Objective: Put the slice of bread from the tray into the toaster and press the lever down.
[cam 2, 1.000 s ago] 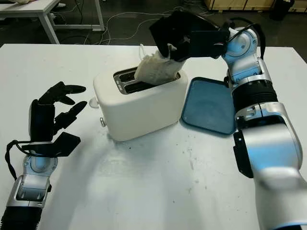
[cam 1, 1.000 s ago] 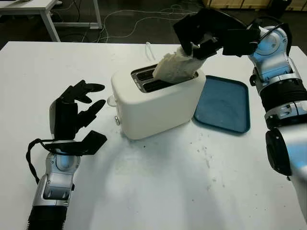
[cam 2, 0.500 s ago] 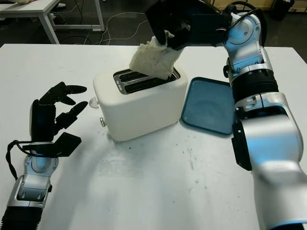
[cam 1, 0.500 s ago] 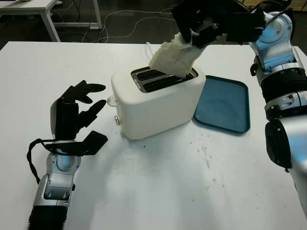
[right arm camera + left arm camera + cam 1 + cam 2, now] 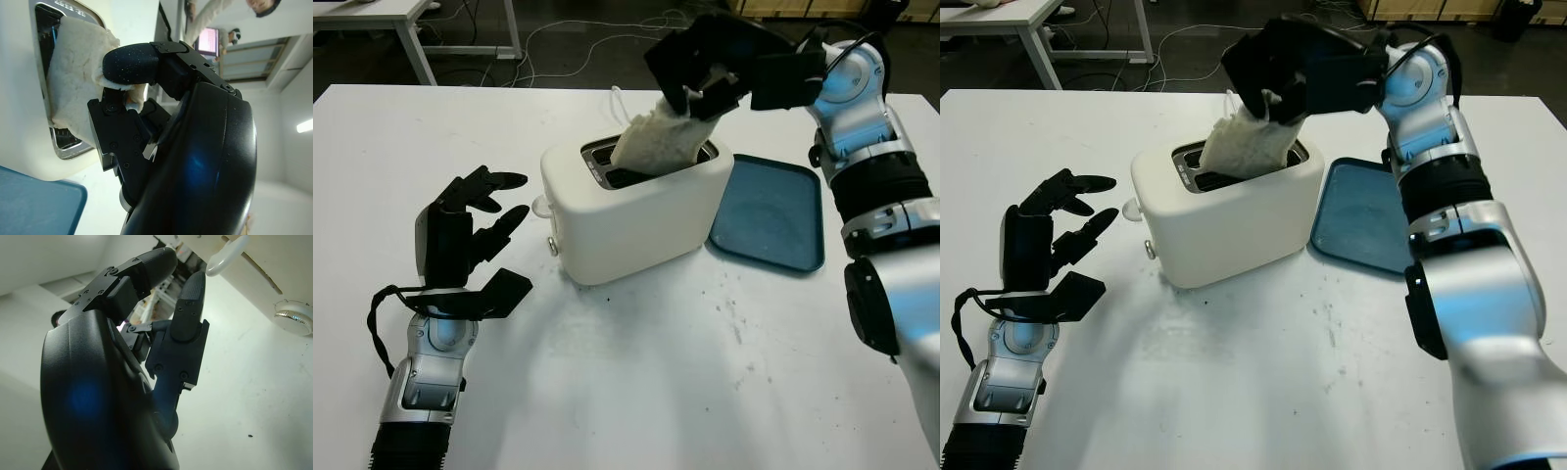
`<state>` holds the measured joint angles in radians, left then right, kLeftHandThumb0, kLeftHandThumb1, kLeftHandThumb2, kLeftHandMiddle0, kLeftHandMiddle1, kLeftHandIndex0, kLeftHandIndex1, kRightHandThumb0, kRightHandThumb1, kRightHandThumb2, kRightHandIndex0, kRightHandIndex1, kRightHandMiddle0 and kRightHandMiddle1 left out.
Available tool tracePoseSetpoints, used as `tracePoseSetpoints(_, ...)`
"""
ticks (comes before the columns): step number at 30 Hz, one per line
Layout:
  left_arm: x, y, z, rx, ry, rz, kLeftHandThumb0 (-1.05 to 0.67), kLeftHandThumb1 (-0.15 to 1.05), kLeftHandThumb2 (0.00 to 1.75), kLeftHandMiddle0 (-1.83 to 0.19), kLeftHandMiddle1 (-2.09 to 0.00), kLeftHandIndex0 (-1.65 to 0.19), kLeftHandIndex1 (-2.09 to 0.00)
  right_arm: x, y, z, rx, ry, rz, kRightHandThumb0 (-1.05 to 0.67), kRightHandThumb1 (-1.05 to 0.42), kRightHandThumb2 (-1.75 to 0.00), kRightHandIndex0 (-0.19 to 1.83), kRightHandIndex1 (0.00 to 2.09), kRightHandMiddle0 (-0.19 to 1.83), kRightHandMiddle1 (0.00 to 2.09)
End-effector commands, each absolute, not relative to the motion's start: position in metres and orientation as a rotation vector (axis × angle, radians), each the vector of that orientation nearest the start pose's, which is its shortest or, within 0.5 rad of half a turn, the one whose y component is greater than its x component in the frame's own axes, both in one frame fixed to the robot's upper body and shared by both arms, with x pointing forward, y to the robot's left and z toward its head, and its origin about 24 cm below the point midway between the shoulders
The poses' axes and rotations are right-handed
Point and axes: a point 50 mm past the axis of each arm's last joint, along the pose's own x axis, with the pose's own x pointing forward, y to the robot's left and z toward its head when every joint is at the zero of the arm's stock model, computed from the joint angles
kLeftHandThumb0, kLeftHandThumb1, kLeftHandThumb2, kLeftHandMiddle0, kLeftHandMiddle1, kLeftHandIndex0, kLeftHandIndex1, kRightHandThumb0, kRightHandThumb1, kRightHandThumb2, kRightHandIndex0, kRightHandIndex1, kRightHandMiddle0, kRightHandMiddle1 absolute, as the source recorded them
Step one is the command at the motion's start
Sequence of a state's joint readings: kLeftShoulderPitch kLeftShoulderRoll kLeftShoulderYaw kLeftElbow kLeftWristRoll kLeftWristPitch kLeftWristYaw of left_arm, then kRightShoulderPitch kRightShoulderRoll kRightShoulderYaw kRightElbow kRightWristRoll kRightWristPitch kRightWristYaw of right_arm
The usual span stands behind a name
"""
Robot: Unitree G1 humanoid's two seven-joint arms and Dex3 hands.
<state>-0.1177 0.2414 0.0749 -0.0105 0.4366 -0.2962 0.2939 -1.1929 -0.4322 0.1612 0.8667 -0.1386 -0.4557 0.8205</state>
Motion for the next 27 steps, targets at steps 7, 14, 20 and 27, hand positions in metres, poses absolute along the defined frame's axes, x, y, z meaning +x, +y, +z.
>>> tracePoseSetpoints(7, 0.263, 0.199, 0.115, 0.622, -0.505, 0.271, -0.34, 0.92, 0.13, -0.50, -1.52, -0.71, -0.68, 0.387, -0.130, 0.259, -0.926, -0.390, 0.888, -0.48, -0.92, -0.54, 1.15, 1.75, 0.91, 1.75)
tracePoseSetpoints(14, 0.263, 0.198, 0.115, 0.623, -0.505, 0.273, -0.33, 0.92, 0.12, -0.50, -1.50, -0.71, -0.68, 0.385, -0.130, 0.257, -0.969, -0.376, 0.916, -0.41, -0.92, -0.55, 1.10, 1.75, 0.88, 1.75)
tracePoseSetpoints(20, 0.263, 0.198, 0.115, 0.628, -0.504, 0.272, -0.33, 0.92, 0.12, -0.51, -1.49, -0.71, -0.67, 0.383, -0.122, 0.258, -1.021, -0.375, 0.939, -0.39, -0.92, -0.51, 1.12, 1.75, 0.85, 1.75)
tracePoseSetpoints(27, 0.263, 0.198, 0.115, 0.615, -0.512, 0.272, -0.32, 0.92, 0.11, -0.51, -1.51, -0.72, -0.67, 0.380, -0.109, 0.253, -1.046, -0.344, 1.002, -0.38, -0.92, -0.49, 1.14, 1.75, 0.88, 1.75)
